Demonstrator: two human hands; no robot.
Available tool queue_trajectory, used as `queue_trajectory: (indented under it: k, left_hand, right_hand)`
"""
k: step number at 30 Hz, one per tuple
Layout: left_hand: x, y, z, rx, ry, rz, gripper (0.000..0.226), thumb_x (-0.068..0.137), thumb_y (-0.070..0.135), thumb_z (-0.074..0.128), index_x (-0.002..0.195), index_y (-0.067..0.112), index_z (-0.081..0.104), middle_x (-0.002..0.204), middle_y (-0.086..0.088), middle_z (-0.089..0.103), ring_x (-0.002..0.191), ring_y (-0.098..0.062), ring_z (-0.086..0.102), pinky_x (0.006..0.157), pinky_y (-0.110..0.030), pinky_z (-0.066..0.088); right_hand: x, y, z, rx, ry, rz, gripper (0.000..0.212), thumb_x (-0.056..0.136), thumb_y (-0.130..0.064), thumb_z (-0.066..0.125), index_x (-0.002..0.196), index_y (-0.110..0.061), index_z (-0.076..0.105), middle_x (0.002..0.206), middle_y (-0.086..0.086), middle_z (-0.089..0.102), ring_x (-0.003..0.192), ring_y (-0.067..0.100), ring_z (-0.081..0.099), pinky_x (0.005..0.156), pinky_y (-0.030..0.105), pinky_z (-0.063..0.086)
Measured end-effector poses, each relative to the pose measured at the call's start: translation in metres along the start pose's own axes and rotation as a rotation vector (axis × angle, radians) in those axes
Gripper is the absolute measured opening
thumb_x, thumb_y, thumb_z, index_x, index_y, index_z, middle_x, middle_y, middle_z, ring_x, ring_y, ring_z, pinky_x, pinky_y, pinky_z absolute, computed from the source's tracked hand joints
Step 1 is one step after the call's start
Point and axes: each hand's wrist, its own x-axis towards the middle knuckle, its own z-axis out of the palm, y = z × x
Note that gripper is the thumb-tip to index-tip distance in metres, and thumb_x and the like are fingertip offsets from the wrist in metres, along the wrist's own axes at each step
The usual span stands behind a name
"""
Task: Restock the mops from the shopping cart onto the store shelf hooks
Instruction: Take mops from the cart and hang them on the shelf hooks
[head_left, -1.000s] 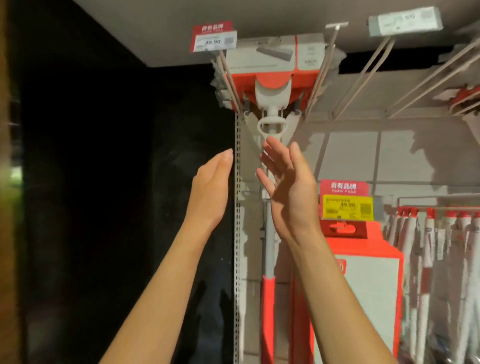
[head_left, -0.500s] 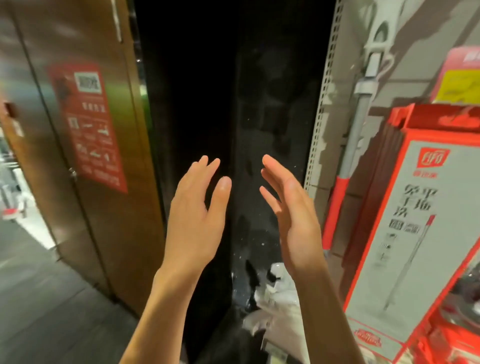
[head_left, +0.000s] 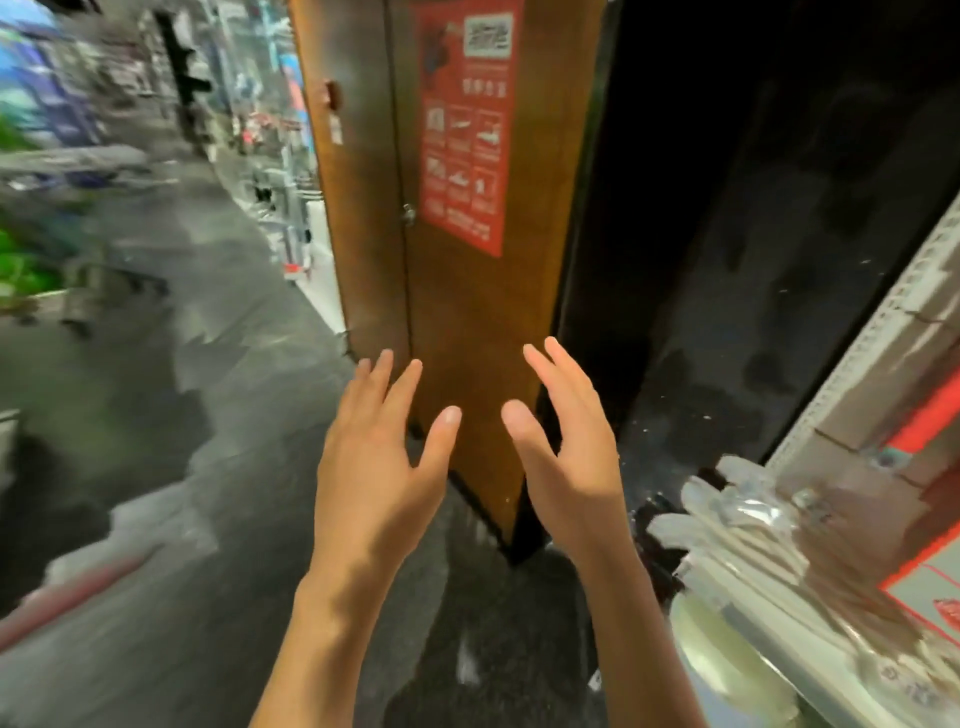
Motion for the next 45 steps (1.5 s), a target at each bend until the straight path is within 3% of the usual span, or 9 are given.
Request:
queue_trajectory:
  k: [6, 14, 29, 31, 34, 35, 37, 39, 45]
  left_hand:
    - [-0.057, -0.085, -0.077, 0.043, 0.107, -0.13, 0.083, 0.084, 0.071, 0.028, 0.151, 0.024, 0.044, 0.165, 0.002, 0.027, 0.153, -0.011, 0.014, 0.124, -0.036, 0.014]
    - [-0.134, -0.157, -0.178, 0.167, 0.253, -0.282, 0.077, 0.089, 0.068, 0.034, 0.149, 0.022, 0.048, 0.162, -0.001, 0.032, 0.153, -0.013, 0.017, 0.123, -0.043, 0.023]
    - [-0.161, -0.25, -0.257, 0.305, 0.486, -0.601, 0.077, 0.091, 0.069, 0.031, 0.147, 0.02, 0.05, 0.16, -0.006, 0.036, 0.151, -0.021, 0.025, 0.12, -0.048, 0.03]
    - [-0.151, -0.26, -0.261, 0.279, 0.521, -0.646, 0.078, 0.09, 0.071, 0.03, 0.148, 0.022, 0.05, 0.161, -0.004, 0.035, 0.151, -0.019, 0.025, 0.117, -0.052, 0.034]
    - [-0.136, -0.274, -0.261, 0.218, 0.574, -0.707, 0.077, 0.091, 0.072, 0.029, 0.147, 0.023, 0.051, 0.16, 0.001, 0.036, 0.149, -0.013, 0.027, 0.118, -0.05, 0.033]
    - [-0.132, -0.278, -0.261, 0.21, 0.588, -0.724, 0.075, 0.094, 0.072, 0.03, 0.146, 0.023, 0.051, 0.16, 0.001, 0.037, 0.149, -0.012, 0.028, 0.118, -0.047, 0.032]
    - [-0.125, -0.285, -0.257, 0.227, 0.622, -0.764, 0.07, 0.097, 0.07, 0.032, 0.147, 0.024, 0.051, 0.159, 0.002, 0.037, 0.148, -0.011, 0.028, 0.116, -0.039, 0.029]
    - [-0.12, -0.29, -0.255, 0.256, 0.656, -0.802, 0.071, 0.096, 0.072, 0.031, 0.146, 0.025, 0.051, 0.159, 0.003, 0.038, 0.147, -0.011, 0.029, 0.113, -0.036, 0.028]
    - [-0.117, -0.319, -0.259, 0.308, 0.702, -0.855, 0.087, 0.088, 0.079, 0.02, 0.143, 0.021, 0.055, 0.156, -0.001, 0.043, 0.145, -0.015, 0.036, 0.116, -0.044, 0.034]
  right_hand:
    - [-0.057, -0.039, 0.085, -0.046, -0.156, -0.047, 0.068, 0.085, -0.078, 0.038, 0.147, -0.048, 0.036, 0.159, -0.03, 0.018, 0.149, -0.006, 0.01, 0.109, 0.011, 0.011]
    - [-0.11, -0.099, 0.184, 0.043, -0.415, -0.106, 0.072, 0.084, -0.074, 0.04, 0.15, -0.044, 0.036, 0.162, -0.026, 0.016, 0.149, -0.007, 0.007, 0.118, 0.031, 0.018]
    - [-0.106, -0.152, 0.336, 0.156, -0.736, -0.337, 0.073, 0.086, -0.068, 0.036, 0.149, -0.032, 0.043, 0.162, -0.016, 0.023, 0.15, 0.003, 0.016, 0.121, 0.038, 0.024]
    - [-0.095, -0.156, 0.356, 0.204, -0.789, -0.346, 0.074, 0.085, -0.068, 0.038, 0.149, -0.031, 0.044, 0.162, -0.015, 0.024, 0.149, 0.001, 0.016, 0.12, 0.029, 0.026]
    - [-0.078, -0.16, 0.384, 0.258, -0.863, -0.366, 0.067, 0.091, -0.06, 0.052, 0.147, -0.024, 0.047, 0.162, -0.009, 0.026, 0.148, 0.002, 0.018, 0.097, -0.008, 0.019]
    - [-0.074, -0.158, 0.393, 0.266, -0.881, -0.371, 0.065, 0.093, -0.059, 0.052, 0.147, -0.024, 0.047, 0.162, -0.009, 0.026, 0.149, 0.005, 0.019, 0.097, -0.007, 0.02]
    - [-0.066, -0.155, 0.414, 0.311, -0.93, -0.366, 0.074, 0.088, -0.073, 0.046, 0.147, -0.029, 0.047, 0.161, -0.016, 0.024, 0.15, 0.008, 0.022, 0.112, 0.021, 0.038]
    - [-0.06, -0.153, 0.432, 0.328, -0.977, -0.346, 0.083, 0.083, -0.083, 0.039, 0.148, -0.032, 0.045, 0.16, -0.019, 0.023, 0.149, 0.008, 0.025, 0.106, 0.048, 0.048]
    - [-0.051, -0.163, 0.463, 0.283, -1.1, -0.458, 0.079, 0.085, -0.076, 0.036, 0.151, -0.033, 0.038, 0.164, -0.016, 0.02, 0.15, 0.004, 0.017, 0.114, 0.034, 0.024]
